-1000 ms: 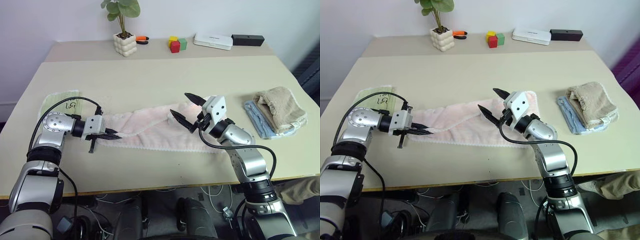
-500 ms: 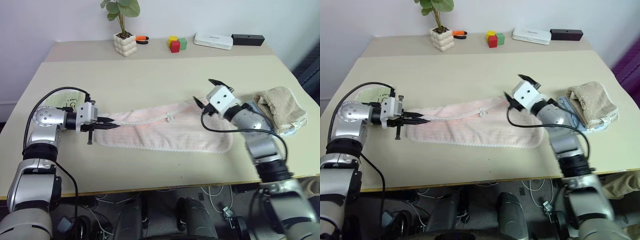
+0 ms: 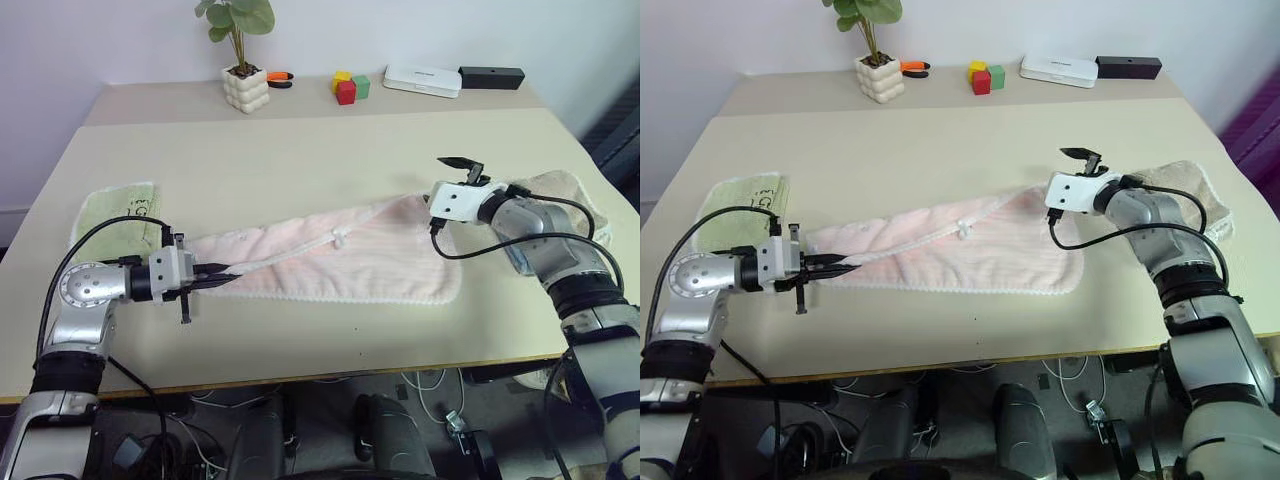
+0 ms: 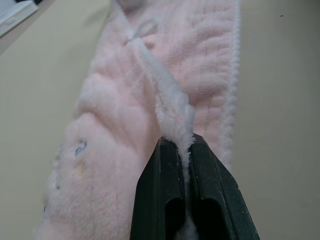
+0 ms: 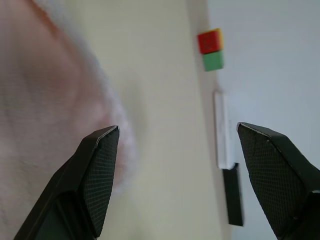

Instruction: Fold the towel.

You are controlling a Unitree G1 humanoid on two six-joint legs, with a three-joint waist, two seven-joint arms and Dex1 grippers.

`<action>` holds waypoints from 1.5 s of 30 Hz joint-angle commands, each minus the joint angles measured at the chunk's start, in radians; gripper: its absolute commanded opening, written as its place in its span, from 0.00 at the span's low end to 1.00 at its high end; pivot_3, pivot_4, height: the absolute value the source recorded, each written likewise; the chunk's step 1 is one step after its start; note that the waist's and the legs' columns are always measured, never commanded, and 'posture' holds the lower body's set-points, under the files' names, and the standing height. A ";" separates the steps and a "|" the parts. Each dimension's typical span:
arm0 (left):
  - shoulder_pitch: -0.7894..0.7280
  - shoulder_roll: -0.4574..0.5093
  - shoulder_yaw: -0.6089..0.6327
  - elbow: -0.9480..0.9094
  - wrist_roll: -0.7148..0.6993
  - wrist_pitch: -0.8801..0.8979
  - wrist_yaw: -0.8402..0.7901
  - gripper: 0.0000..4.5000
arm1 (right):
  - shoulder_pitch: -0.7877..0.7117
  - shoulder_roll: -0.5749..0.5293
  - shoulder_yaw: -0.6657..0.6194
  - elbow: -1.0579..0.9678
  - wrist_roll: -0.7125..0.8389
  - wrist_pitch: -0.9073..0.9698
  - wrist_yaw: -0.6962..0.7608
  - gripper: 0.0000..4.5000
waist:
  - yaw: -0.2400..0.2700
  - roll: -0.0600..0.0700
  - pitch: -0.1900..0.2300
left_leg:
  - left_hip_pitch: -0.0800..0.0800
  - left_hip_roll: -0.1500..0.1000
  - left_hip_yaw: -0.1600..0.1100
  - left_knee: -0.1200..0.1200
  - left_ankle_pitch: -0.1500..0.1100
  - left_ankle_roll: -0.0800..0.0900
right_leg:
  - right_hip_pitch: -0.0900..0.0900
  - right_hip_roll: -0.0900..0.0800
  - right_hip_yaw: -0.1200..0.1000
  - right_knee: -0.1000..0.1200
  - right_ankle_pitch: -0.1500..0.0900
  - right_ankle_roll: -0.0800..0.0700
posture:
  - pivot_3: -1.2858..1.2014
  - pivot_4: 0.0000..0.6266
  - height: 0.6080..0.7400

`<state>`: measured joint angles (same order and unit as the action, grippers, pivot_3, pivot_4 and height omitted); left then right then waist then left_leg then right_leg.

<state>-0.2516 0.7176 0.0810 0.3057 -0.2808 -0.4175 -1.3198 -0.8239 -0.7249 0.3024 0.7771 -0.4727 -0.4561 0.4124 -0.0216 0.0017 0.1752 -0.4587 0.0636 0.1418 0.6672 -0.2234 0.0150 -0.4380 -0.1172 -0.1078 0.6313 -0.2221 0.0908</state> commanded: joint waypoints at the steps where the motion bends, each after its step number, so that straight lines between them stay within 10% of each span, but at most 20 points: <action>1: 0.063 0.019 0.040 -0.088 -0.028 0.023 0.048 0.00 | -0.051 -0.009 0.031 0.064 -0.037 -0.050 0.021 0.85 | 0.002 0.000 0.000 | 0.000 0.000 0.000 0.000 0.000 0.000 | 0.000 0.000 0.000 0.000 0.000 0.000 | 0.52 0.24 1.00; 11: 0.185 0.030 0.062 -0.188 -0.031 0.039 0.122 0.00 | -0.146 -0.006 0.071 0.212 -0.078 -0.122 0.026 0.85 | 0.002 0.001 0.000 | 0.000 0.000 0.001 -0.001 0.000 -0.001 | -0.001 0.000 0.000 0.000 0.000 0.000 | 0.52 0.24 1.00; 20: 0.187 0.033 0.053 -0.192 -0.032 0.041 0.134 0.00 | -0.135 -0.008 0.047 0.211 -0.019 -0.126 0.125 0.00 | 0.002 0.002 0.000 | 0.001 0.000 0.002 -0.001 0.000 -0.001 | -0.001 0.000 0.000 0.000 0.000 0.000 | 0.52 0.24 1.00; 27: 0.110 0.021 0.045 -0.119 -0.033 0.043 0.133 0.00 | -0.110 -0.051 0.044 0.167 -0.026 -0.126 0.106 0.00 | 0.006 0.002 0.000 | 0.001 0.000 0.002 -0.001 0.001 -0.001 | -0.001 0.000 0.000 0.000 0.000 0.000 | 0.52 0.24 1.00; 38: -0.821 -0.102 -0.060 0.801 0.312 -0.175 0.606 0.00 | -0.465 0.066 0.075 0.396 -0.141 0.039 -0.373 0.00 | 0.003 0.001 0.001 | 0.000 -0.001 0.002 -0.001 0.002 -0.001 | -0.001 0.000 0.000 0.000 0.001 0.000 | 0.52 0.24 1.00; 45: -1.130 -0.015 -0.107 0.973 0.452 -0.237 0.790 0.00 | -0.599 0.030 0.064 0.450 -0.148 0.039 -0.485 0.00 | -0.003 0.001 0.001 | -0.001 -0.001 0.009 -0.008 0.002 0.000 | -0.004 0.000 0.000 -0.002 -0.001 0.003 | 0.52 0.24 1.00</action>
<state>-1.3812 0.6710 -0.0263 1.2571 0.1537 -0.6240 -0.5391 -1.4206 -0.6627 0.3912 1.2219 -0.6411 -0.4012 -0.0678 -0.0246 0.0029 0.1760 -0.4586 0.0633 0.1535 0.6569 -0.2217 0.0145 -0.4414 -0.1179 -0.1076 0.6292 -0.2235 0.0937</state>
